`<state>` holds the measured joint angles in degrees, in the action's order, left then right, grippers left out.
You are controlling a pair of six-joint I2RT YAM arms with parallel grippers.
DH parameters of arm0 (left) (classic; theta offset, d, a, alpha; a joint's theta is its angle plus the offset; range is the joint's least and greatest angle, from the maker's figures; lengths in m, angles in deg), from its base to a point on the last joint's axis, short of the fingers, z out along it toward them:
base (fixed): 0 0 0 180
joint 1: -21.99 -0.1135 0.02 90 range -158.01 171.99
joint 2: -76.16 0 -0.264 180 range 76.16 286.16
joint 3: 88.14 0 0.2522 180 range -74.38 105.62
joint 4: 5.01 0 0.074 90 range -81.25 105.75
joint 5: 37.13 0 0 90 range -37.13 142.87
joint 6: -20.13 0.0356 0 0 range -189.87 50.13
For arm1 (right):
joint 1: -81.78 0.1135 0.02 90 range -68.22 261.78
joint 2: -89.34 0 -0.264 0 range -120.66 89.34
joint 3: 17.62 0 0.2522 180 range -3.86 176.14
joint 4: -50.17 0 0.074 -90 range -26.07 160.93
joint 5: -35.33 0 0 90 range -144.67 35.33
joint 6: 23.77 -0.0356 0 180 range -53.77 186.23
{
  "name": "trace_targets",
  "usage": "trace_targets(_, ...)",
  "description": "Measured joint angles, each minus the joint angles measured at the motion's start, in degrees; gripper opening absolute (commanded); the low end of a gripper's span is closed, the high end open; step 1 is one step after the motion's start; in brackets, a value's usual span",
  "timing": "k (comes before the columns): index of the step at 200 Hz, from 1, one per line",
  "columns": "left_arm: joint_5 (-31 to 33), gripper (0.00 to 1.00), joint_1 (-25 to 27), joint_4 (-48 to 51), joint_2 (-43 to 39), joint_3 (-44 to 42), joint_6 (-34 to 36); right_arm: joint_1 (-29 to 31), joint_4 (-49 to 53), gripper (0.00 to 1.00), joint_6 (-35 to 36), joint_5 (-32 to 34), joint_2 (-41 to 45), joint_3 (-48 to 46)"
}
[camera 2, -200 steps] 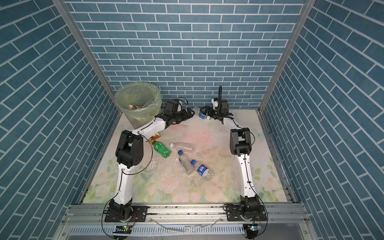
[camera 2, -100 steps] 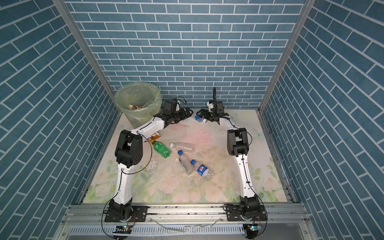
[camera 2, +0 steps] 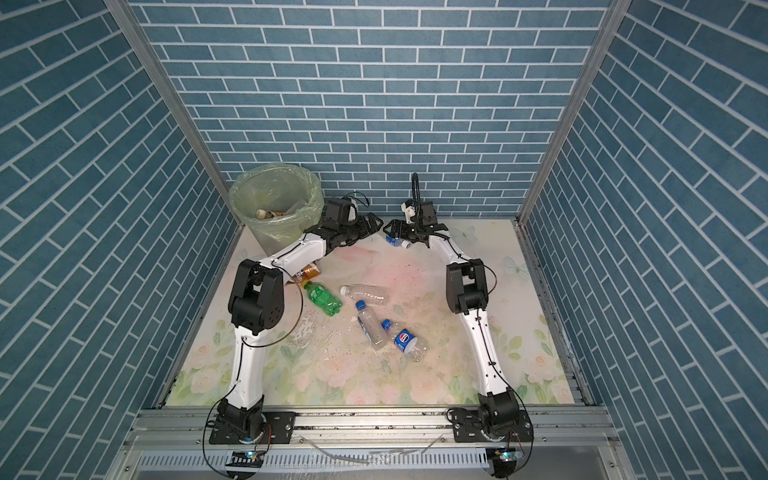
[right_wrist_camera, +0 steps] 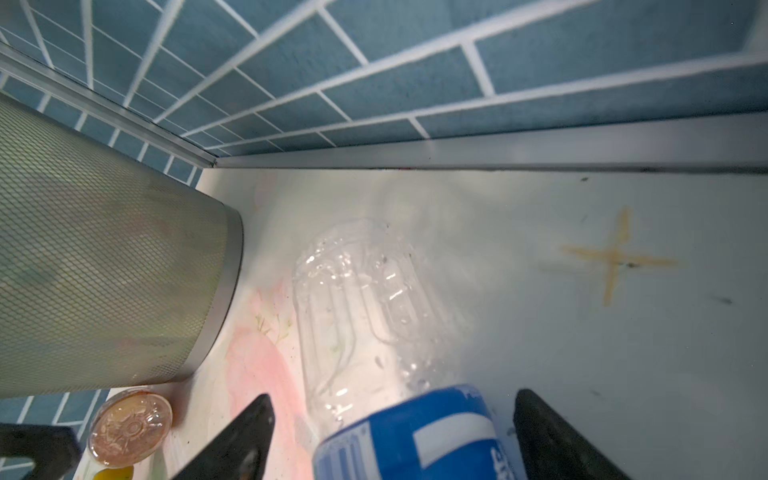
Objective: Throw the plastic bottles in the bin
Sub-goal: 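Lift the Pocari bottle with the right gripper while the left gripper approaches it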
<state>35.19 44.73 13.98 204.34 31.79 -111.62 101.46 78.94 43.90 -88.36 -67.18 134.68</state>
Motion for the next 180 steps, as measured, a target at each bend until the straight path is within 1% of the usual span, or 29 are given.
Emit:
trace_targets(18, 0.0, 0.99, 0.0, 0.0, 0.0, 0.0, 0.0, 0.7, 1.1, 0.87, 0.8, 0.6, -0.6, 0.6)
trace_targets(46, 0.0, 0.99, -0.1, 0.0, 0.0, 0.0, -0.1, 1.5, 3.1, 0.81, 1.8, 2.1, -0.8, 1.6)
trace_targets(101, 0.0, 0.99, -0.3, 0.0, -0.9, -0.9, -0.5, 2.4, 5.2, 0.59, 2.6, 3.7, -0.8, 1.9)
trace_targets(116, 0.0, 0.99, -0.5, 0.1, -2.0, -2.1, -0.9, 2.5, 4.6, 0.56, 2.5, 3.7, -0.4, 1.1)
trace_targets(134, 0.0, 0.99, -0.6, 0.0, -3.7, -3.7, -1.4, 2.6, 2.7, 0.53, 2.1, 3.7, 1.9, -3.4)
trace_targets(150, 0.0, 0.99, -0.7, 0.0, -5.4, -5.3, -2.0, 2.6, 1.2, 0.50, 1.9, 3.7, 5.5, -9.6)
trace_targets(180, -0.1, 0.99, -0.6, -0.9, -9.0, -9.9, -3.5, 2.8, -2.8, 0.48, 1.3, 4.1, 14.6, -24.9)
